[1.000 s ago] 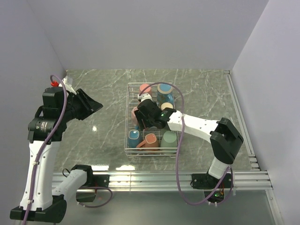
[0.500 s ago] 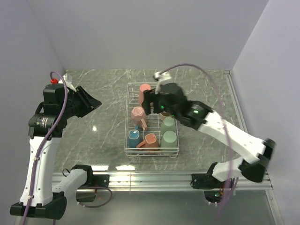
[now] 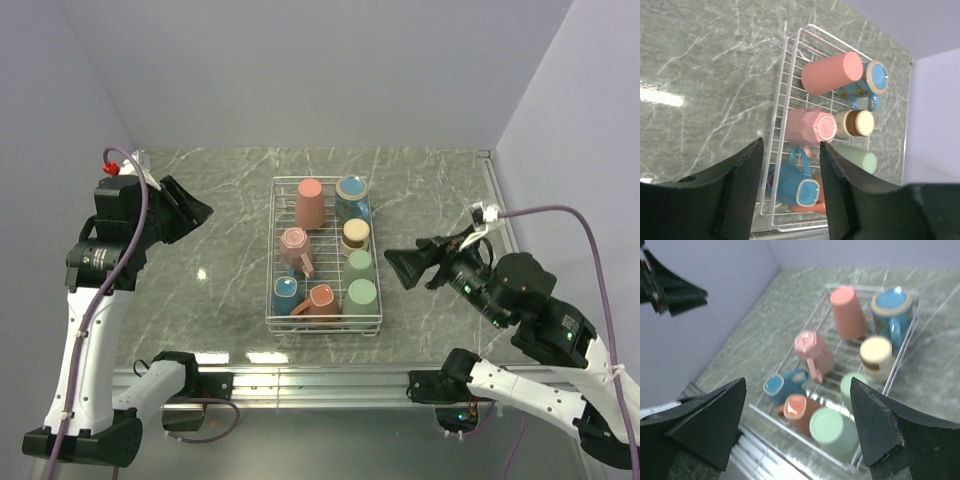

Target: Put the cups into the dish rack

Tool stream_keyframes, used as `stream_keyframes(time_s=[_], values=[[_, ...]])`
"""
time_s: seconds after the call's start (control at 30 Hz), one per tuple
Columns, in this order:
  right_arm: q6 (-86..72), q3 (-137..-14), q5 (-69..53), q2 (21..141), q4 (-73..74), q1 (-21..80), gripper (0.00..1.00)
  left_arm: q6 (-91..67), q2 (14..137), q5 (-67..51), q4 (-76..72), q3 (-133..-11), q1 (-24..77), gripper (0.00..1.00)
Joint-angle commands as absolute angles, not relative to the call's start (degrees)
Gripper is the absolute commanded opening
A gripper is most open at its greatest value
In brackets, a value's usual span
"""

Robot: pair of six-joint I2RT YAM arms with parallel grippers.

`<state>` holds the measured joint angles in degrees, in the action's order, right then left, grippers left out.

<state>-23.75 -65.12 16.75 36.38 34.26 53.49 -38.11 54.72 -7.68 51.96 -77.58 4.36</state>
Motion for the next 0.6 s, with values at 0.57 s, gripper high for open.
stream_keyframes(time_s=[0.57], values=[[-37.97,-49.22,7.56,24.79,36.39,53.61,0.96,-29.63,32.53,6.15,26.20,-45.45,4.22,0.66]])
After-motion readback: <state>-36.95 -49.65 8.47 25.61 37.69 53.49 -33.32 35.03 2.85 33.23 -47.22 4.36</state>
